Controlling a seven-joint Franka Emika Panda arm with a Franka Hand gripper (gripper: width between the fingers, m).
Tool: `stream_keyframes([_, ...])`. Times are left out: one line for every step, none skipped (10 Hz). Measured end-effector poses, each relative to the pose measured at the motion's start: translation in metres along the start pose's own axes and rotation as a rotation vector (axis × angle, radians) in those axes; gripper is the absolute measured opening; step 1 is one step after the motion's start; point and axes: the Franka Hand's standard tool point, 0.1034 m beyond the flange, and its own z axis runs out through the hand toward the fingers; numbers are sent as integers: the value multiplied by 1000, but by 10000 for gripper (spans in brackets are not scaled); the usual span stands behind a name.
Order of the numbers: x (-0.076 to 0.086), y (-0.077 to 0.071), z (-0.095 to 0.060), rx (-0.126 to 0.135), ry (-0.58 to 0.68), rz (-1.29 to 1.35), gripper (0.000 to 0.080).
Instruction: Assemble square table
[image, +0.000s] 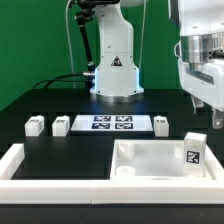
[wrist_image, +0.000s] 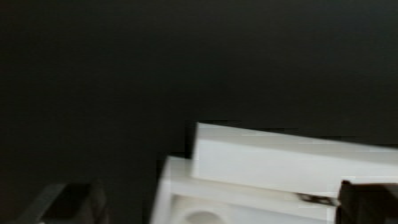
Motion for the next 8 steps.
stream_keyframes([1,0,0,1,2,-70,649])
stream_keyframes([1,0,0,0,2,-152,649])
stream_keyframes([2,0,0,0,2,-234,649])
stream_keyframes([2,0,1,0,2,-306,649])
stream_keyframes([4,6,4,4,12,-403,649])
stream_keyframes([9,23,8,4,27,-537,649])
stream_keyframes([14,40,8,4,36,-672,649])
stream_keyframes([22,58,9,5,39,-831,649])
